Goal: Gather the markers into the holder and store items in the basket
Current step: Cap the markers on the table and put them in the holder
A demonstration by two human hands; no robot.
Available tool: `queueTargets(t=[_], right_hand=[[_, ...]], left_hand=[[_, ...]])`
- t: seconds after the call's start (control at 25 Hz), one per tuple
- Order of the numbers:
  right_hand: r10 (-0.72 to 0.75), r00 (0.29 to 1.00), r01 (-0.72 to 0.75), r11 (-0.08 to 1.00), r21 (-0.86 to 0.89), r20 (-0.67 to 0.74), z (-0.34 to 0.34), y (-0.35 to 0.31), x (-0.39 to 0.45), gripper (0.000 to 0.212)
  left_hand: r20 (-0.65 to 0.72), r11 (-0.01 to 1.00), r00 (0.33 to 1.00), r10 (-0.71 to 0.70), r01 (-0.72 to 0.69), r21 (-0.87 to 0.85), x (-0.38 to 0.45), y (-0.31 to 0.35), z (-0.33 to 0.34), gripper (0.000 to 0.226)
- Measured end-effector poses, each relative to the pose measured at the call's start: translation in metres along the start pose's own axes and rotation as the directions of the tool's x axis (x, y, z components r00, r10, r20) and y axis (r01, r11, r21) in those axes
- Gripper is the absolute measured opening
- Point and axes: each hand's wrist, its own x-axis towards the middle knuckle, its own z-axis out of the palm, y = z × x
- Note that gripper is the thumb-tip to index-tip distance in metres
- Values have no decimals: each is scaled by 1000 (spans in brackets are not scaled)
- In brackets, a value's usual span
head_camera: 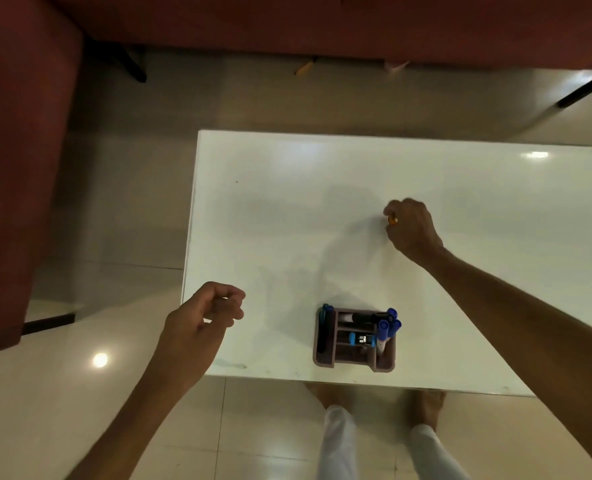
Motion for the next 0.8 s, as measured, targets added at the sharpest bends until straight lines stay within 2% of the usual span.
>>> queueTargets(t=[0.12, 0.24, 0.28, 0.36, 0.48, 0.64, 0.8], right_hand=[[116, 991, -125, 981, 147, 70, -24, -11, -14, 17], [165, 985, -170, 926, 336, 43, -67, -34, -29, 11], [192, 981, -190, 882, 431, 40, -81, -42, -36, 12], [241, 965, -248, 714, 655, 103, -109, -60, -56, 17], [181, 959, -278, 446, 851, 218, -138, -85, -93, 29], [137, 960, -269, 221, 937, 244, -152, -107, -134, 30], [170, 958, -252, 118, 960, 230, -149, -131, -146, 27]], left_hand=[[12, 998, 1000, 1, 0, -61, -3, 13, -8, 13], [26, 996, 1000, 15, -13, -92, -9, 30, -10, 14], [32, 994, 999, 18, -15, -105, -11, 35, -10, 14], [45, 987, 999, 18, -11, -161, -18, 44, -6, 14], [40, 959, 999, 8, 4, -282, -36, 54, -4, 15], [46, 934, 999, 22, -4, -356, -57, 55, -22, 17], [62, 945, 997, 47, -24, -327, -49, 35, -64, 19]])
